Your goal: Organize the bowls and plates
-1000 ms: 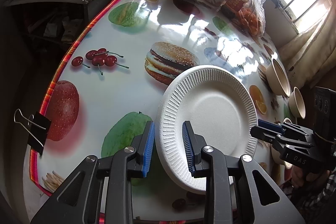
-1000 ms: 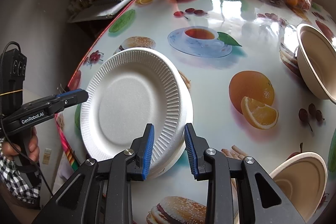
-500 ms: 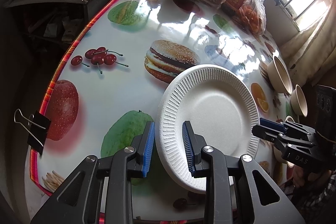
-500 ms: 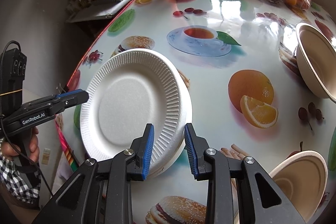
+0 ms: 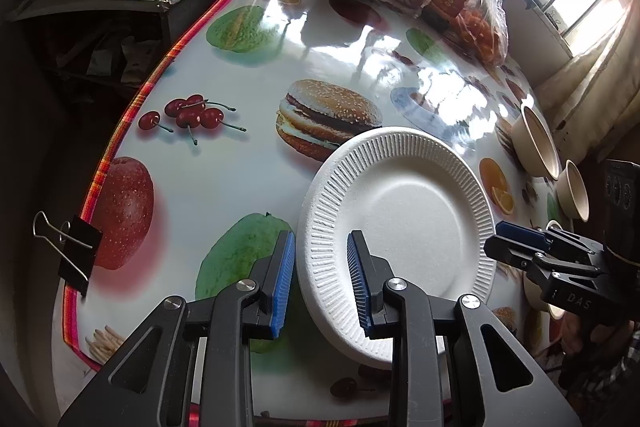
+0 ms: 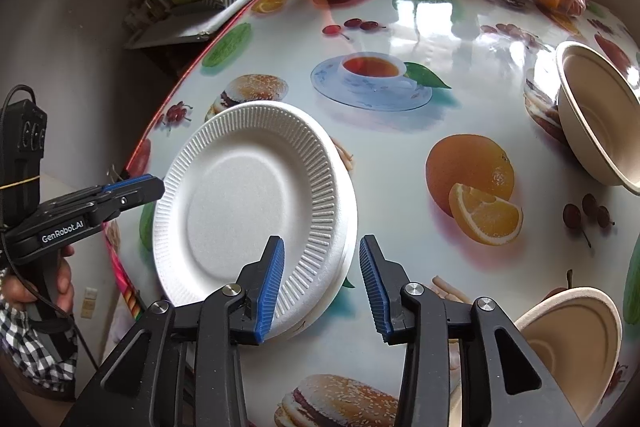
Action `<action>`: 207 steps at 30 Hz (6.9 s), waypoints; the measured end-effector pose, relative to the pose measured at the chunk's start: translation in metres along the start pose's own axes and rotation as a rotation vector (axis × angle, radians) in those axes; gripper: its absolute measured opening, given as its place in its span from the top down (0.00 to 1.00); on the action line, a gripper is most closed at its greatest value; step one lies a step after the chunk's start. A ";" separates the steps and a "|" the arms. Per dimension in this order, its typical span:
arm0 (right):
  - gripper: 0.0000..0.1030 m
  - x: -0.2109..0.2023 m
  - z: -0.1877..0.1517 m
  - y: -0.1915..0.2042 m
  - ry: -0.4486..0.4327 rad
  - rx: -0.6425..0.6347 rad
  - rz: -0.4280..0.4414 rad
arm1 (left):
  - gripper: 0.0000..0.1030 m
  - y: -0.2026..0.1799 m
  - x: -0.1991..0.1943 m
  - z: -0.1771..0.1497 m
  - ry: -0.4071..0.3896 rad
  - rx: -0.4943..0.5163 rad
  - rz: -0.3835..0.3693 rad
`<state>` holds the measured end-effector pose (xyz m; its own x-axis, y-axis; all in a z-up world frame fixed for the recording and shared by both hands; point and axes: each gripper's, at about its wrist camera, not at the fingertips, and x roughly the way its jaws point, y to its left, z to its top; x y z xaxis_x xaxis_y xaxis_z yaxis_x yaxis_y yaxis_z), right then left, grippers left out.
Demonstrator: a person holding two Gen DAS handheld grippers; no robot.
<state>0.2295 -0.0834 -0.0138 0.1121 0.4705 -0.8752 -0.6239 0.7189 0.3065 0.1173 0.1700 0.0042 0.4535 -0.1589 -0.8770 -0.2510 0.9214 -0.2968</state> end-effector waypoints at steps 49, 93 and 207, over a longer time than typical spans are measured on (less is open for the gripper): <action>0.46 -0.138 -0.066 -0.148 -0.435 0.289 -0.324 | 0.64 -0.227 0.033 0.055 -0.119 0.356 -0.195; 0.70 -0.093 -0.015 -0.210 -0.380 0.329 -0.203 | 0.88 -0.273 0.128 0.112 0.005 0.312 -0.209; 0.79 -0.134 -0.161 -0.107 -0.482 0.357 -0.209 | 0.90 -0.228 0.046 -0.027 0.006 0.402 -0.276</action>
<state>0.1570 -0.3054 0.0101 0.5909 0.4199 -0.6889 -0.2643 0.9075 0.3265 0.1722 -0.0573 0.0210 0.4517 -0.4177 -0.7884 0.2291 0.9083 -0.3500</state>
